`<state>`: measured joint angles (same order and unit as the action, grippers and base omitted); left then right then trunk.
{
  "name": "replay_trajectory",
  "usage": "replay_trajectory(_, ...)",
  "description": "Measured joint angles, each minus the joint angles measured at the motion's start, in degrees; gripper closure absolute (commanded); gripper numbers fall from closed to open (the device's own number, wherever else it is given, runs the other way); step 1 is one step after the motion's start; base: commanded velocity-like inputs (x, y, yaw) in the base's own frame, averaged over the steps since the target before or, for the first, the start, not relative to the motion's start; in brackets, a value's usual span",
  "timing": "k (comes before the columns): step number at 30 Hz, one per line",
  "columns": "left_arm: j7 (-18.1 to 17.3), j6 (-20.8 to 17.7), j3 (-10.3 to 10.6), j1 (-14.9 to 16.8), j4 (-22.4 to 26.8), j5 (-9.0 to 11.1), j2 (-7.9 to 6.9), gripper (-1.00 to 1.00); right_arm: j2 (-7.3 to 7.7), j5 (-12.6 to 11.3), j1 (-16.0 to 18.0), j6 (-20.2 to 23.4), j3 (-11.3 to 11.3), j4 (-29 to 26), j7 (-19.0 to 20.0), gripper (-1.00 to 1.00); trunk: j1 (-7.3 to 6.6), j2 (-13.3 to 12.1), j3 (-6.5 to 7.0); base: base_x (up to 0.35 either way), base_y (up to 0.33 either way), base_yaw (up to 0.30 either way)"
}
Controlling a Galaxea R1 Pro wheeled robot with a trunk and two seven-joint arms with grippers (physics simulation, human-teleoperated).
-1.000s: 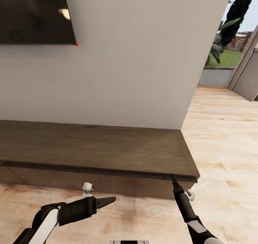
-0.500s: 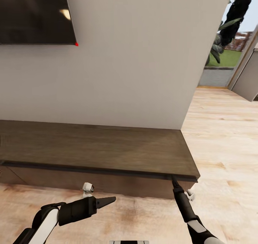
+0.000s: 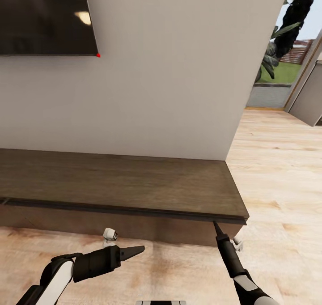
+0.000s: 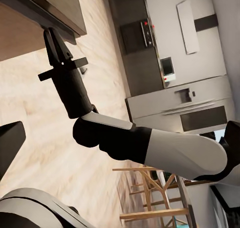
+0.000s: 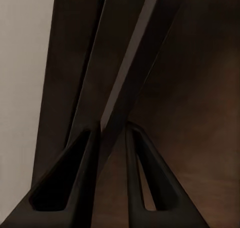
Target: Place each of the two pumpkins and all three candles from the living room inside a cabinet in the living room (use any cabinet), then make sure every cabinet is closed, and position the cauldron so it is next to a table in the living room.
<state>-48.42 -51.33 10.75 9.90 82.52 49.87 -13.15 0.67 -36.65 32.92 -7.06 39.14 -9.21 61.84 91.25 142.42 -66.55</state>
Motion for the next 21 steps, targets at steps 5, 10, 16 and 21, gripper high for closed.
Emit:
replay_trajectory(5, 0.1, 0.0, 0.0, 0.0, 0.0, 0.0, 0.0, -1.0, 0.0, 0.0, 0.0, 0.0, 0.0, 0.0, 0.0, 1.0, 0.0, 0.0, 0.0, 0.0, 0.0, 0.0)
replay_trajectory(10, 0.1, 0.0, 0.0, 0.0, 0.0, 0.0, 0.0, -1.0, 0.0, 0.0, 0.0, 0.0, 0.0, 0.0, 0.0, 1.0, 0.0, 0.0, 0.0, 0.0, 0.0, 0.0)
replay_trajectory(16, 0.1, 0.0, 0.0, 0.0, 0.0, 0.0, 0.0, -1.0, 0.0, -0.1, 0.0, -0.2, -0.2, 0.0, -0.1, 1.0, 0.0, 0.0, 0.0, 0.0, 0.0, 0.0)
replay_trajectory(21, 0.2, 0.0, 0.1, 0.0, 0.0, 0.0, 0.01, -1.0, 0.0, -0.1, 0.0, -0.2, -0.2, 0.0, -0.1, 1.0, 0.0, 0.0, 0.0, 0.0, 0.0, 0.0)
